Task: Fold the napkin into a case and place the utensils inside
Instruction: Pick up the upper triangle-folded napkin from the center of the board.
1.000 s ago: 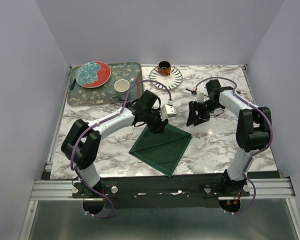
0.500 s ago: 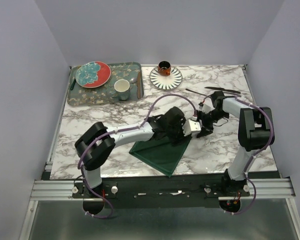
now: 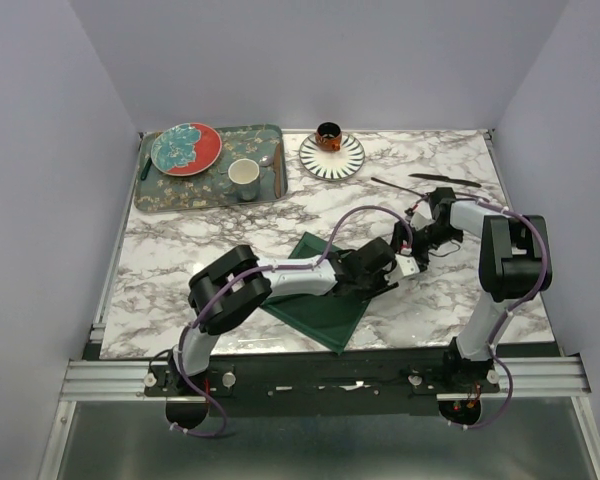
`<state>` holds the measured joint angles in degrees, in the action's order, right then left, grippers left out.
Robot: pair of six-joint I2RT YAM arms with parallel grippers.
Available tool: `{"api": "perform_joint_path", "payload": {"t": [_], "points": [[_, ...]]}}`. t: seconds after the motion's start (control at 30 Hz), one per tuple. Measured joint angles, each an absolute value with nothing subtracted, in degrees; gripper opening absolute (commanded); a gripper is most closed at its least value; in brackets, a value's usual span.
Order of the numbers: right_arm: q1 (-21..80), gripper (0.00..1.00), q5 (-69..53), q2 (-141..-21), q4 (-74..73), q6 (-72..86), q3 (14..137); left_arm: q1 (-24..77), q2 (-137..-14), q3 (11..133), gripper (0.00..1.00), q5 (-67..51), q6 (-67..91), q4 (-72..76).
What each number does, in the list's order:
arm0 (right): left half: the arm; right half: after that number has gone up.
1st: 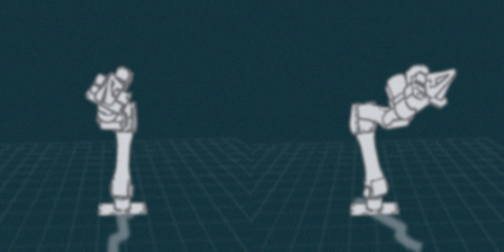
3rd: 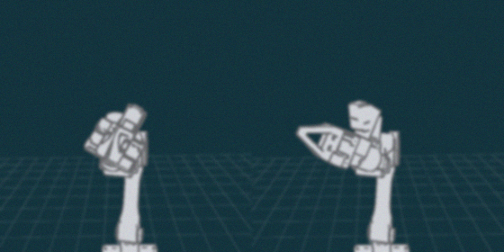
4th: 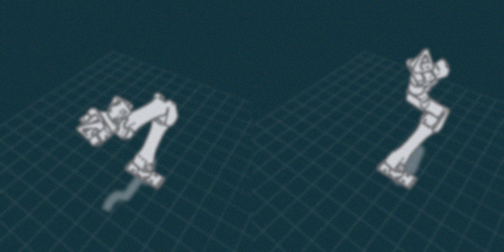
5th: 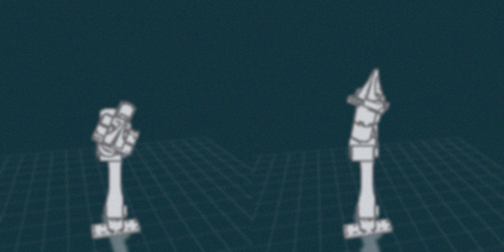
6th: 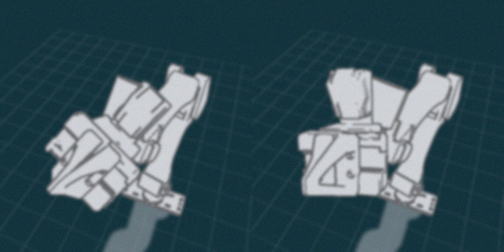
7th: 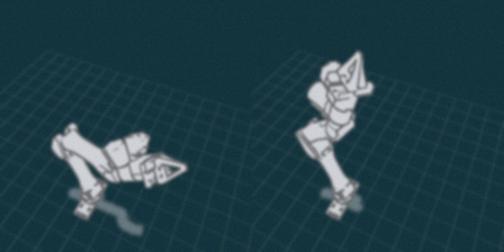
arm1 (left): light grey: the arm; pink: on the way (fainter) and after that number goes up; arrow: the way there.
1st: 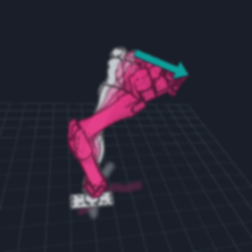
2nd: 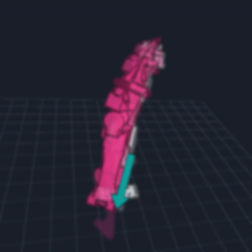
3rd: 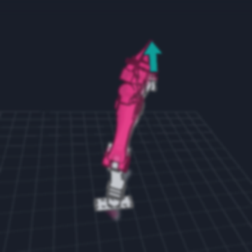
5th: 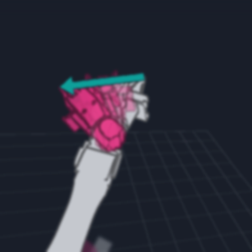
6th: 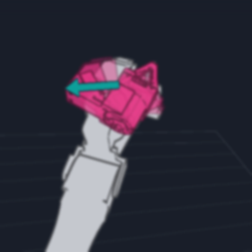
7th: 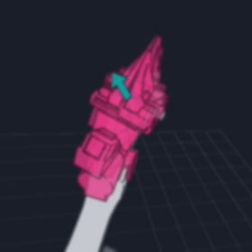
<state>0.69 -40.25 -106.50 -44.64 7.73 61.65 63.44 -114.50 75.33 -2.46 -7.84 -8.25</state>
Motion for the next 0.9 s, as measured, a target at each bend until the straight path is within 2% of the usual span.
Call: {"api": "perform_joint_path", "payload": {"t": [0.2,0.23,0.33,0.57,0.9], "points": [[0.69,0.66,-40.53,-106.65,-44.07,8.34,61.63,63.90,-115.87,76.44,0.22,-0.73,-7.29,-8.25],[0.69,0.66,-40.66,-106.72,-44.01,8.40,61.63,63.90,-115.87,76.44,0.16,-0.73,-7.29,-8.23],[0.69,0.66,-41.30,-107.07,-43.94,8.58,61.63,63.88,-115.90,76.40,0.09,-0.73,-7.51,-8.27],[0.69,0.66,-43.35,-108.09,-43.83,8.78,61.65,63.51,-114.32,73.47,0.00,-2.37,-7.20,-5.89],[0.67,0.67,-49.50,-111.61,-43.27,9.06,61.98,61.67,-111.07,70.13,0.00,-5.82,-5.32,-3.31]]}}
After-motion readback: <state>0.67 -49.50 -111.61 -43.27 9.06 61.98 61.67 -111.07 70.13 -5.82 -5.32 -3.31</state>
